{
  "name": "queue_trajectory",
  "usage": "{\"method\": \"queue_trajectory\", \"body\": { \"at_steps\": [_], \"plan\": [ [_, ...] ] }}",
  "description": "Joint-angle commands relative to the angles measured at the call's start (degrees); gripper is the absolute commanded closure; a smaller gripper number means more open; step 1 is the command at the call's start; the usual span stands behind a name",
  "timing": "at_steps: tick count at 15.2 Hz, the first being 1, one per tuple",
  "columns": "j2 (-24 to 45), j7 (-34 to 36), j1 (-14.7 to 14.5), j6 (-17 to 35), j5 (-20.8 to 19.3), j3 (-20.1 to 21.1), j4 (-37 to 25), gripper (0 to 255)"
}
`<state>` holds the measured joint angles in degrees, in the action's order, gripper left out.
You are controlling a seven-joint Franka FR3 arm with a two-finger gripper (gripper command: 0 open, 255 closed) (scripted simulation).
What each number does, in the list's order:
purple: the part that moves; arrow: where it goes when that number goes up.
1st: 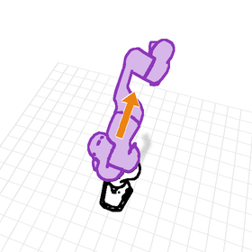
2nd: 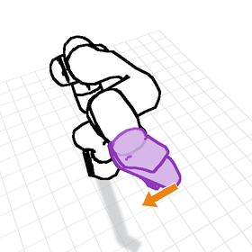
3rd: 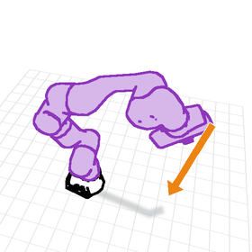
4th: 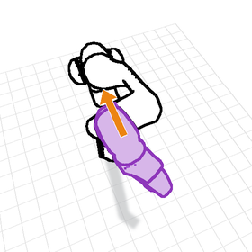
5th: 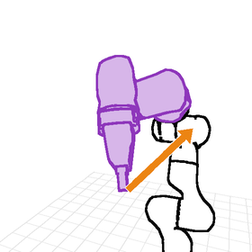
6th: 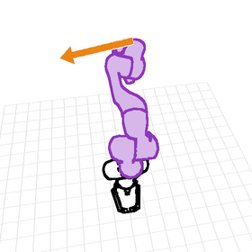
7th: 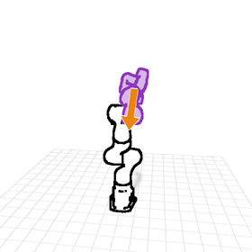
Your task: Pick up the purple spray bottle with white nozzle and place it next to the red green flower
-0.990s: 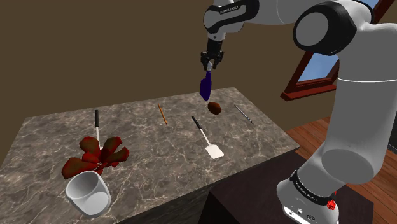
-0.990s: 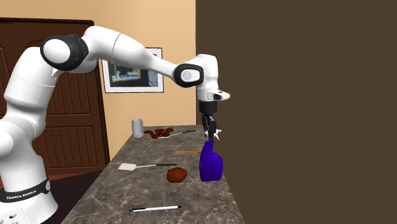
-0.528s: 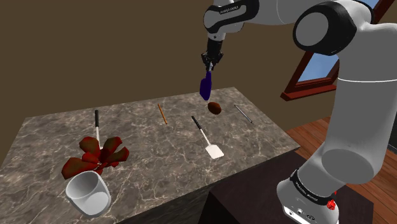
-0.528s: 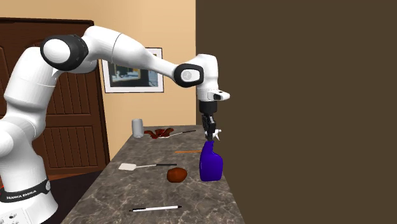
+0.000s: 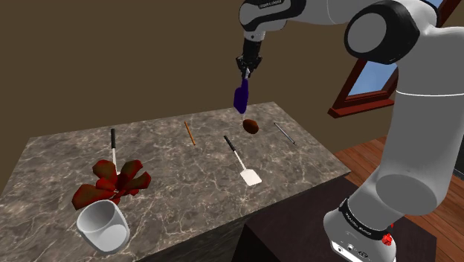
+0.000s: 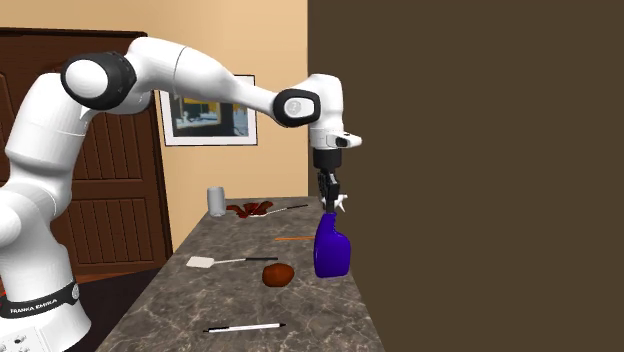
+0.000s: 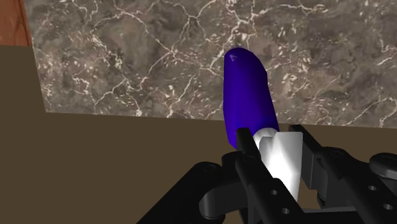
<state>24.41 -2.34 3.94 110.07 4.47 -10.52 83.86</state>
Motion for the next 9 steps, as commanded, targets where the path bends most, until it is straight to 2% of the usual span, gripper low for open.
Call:
{"method": "queue_trajectory", "body": {
  "at_steps": [1, 9],
  "plan": [
    [-0.22, 0.09, 0.01, -1.6, -0.07, -0.03, -1.37, 255],
    [-0.43, 0.23, 0.23, -7.65, -0.18, -0.13, -7.24, 255]
  ]
}}
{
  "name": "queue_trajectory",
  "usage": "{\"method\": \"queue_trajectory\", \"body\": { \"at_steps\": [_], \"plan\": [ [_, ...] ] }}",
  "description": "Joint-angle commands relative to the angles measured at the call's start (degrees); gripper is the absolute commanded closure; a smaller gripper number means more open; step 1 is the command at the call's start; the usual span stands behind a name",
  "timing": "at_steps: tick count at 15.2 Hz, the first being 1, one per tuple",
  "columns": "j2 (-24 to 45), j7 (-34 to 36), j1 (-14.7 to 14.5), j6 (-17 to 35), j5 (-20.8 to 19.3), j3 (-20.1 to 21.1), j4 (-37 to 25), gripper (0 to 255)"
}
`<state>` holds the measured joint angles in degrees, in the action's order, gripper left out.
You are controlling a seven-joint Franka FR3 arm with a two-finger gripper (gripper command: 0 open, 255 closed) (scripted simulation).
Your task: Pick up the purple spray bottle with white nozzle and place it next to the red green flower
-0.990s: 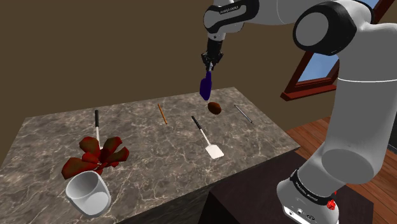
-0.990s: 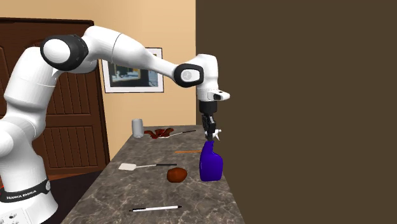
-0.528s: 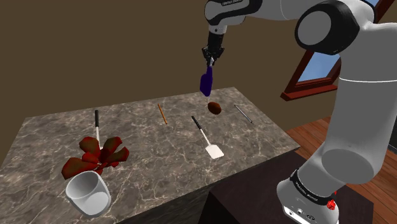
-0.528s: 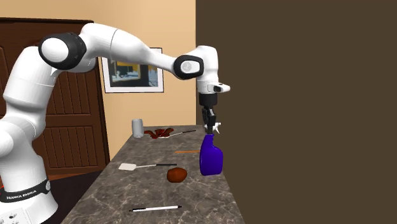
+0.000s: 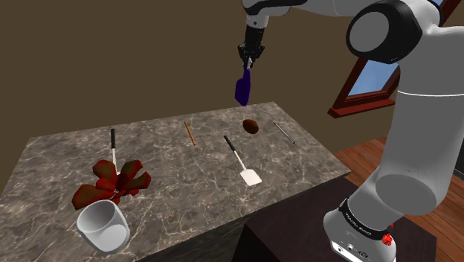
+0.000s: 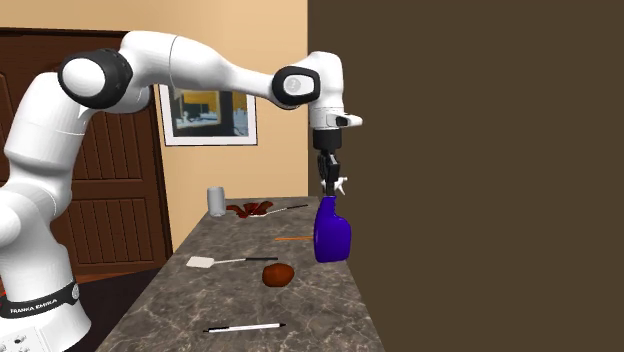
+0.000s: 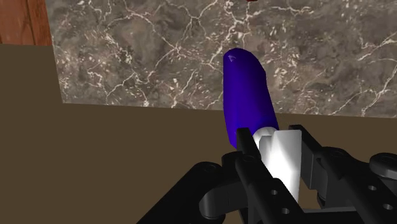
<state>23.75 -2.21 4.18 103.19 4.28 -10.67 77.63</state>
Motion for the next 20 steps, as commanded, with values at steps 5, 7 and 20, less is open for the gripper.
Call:
{"method": "queue_trajectory", "body": {
  "at_steps": [5, 7, 20],
  "plan": [
    [0.65, 0.16, 0.23, -4.85, 0.05, -0.02, -5.5, 255],
    [0.96, 0.17, 0.36, -6.57, 0.1, -0.03, -7.53, 255],
    [-13.65, 13.18, -9.51, -1.44, -3.64, 3.72, 11.97, 255]
  ]
}}
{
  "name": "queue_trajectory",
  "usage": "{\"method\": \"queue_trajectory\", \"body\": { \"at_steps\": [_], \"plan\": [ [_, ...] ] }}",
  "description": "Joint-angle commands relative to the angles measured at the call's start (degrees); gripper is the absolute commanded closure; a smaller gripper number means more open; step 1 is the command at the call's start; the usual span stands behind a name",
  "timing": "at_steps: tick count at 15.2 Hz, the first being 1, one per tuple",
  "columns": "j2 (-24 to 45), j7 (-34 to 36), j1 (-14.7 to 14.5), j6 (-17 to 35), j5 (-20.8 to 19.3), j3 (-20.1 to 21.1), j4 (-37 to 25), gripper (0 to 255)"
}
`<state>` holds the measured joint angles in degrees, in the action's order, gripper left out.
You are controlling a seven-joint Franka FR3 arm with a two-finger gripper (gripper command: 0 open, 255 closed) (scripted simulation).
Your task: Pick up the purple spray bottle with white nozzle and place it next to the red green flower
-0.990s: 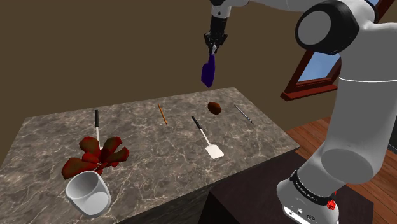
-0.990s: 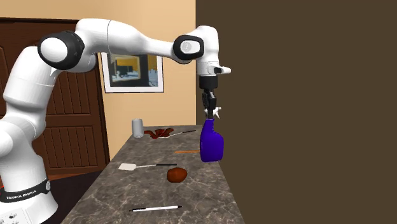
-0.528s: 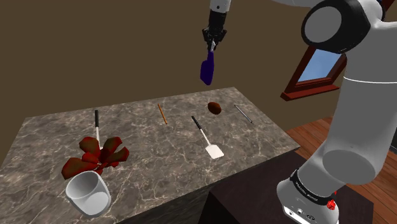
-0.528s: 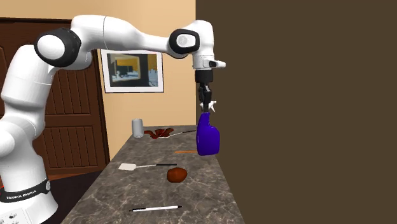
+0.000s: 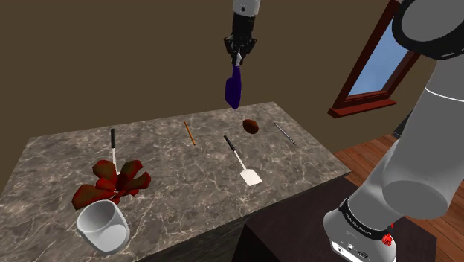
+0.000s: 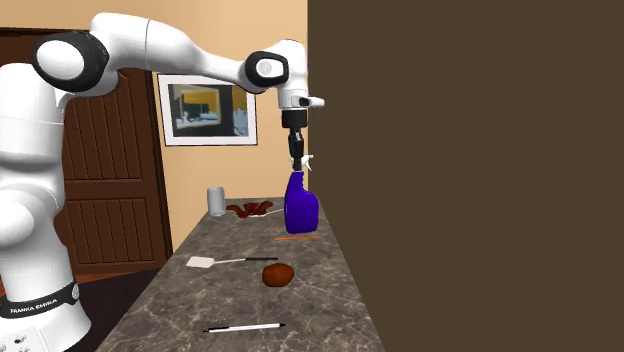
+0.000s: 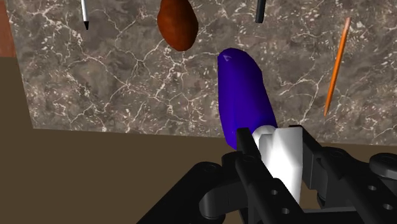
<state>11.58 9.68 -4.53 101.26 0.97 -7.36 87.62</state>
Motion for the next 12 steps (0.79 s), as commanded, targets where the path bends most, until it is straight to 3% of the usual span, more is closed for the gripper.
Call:
{"method": "queue_trajectory", "body": {
  "at_steps": [1, 12],
  "plan": [
    [-2.42, 2.57, -1.59, 0.78, -0.56, 0.89, 3.19, 255],
    [-8.85, 16.98, -9.5, 2.33, -2.11, 7.18, 11.34, 255]
  ]
}}
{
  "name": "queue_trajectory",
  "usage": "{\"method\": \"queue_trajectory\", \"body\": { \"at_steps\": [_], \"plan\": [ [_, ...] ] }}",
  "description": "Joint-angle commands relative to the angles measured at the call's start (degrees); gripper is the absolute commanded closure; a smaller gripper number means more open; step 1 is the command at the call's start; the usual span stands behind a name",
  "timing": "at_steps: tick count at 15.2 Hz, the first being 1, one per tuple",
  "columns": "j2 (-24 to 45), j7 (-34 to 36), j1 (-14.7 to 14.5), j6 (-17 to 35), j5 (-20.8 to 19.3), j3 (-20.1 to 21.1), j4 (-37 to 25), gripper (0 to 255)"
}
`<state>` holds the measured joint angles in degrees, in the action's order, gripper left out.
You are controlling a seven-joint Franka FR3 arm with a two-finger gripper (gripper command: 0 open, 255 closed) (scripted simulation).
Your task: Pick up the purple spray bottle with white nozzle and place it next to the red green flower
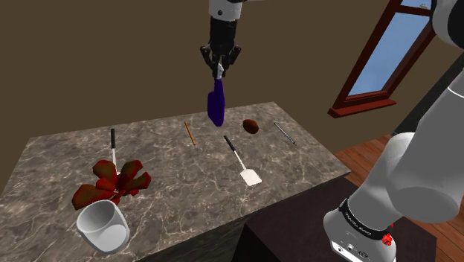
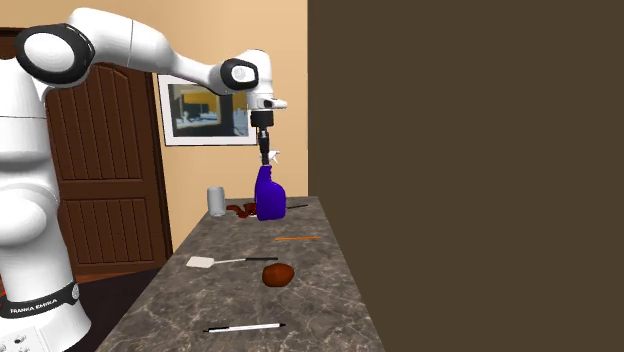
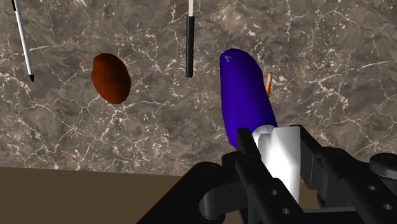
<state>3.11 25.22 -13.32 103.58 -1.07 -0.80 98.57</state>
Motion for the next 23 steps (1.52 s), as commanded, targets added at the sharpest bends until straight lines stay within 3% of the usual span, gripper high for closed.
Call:
{"method": "queue_trajectory", "body": {
  "at_steps": [1, 9, 17, 23],
  "plan": [
    [-0.63, 2.77, -1.4, 0.04, -0.16, 1.24, 0.7, 255],
    [-0.62, 13.49, -6.91, -0.31, -0.72, 6.34, 0.6, 255],
    [3.02, 24.26, -12.69, -1.69, -1.87, 11.21, -4.02, 255],
    [3.46, 25.19, -13.1, 2.0, -2.05, 11.5, -0.73, 255]
  ]
}}
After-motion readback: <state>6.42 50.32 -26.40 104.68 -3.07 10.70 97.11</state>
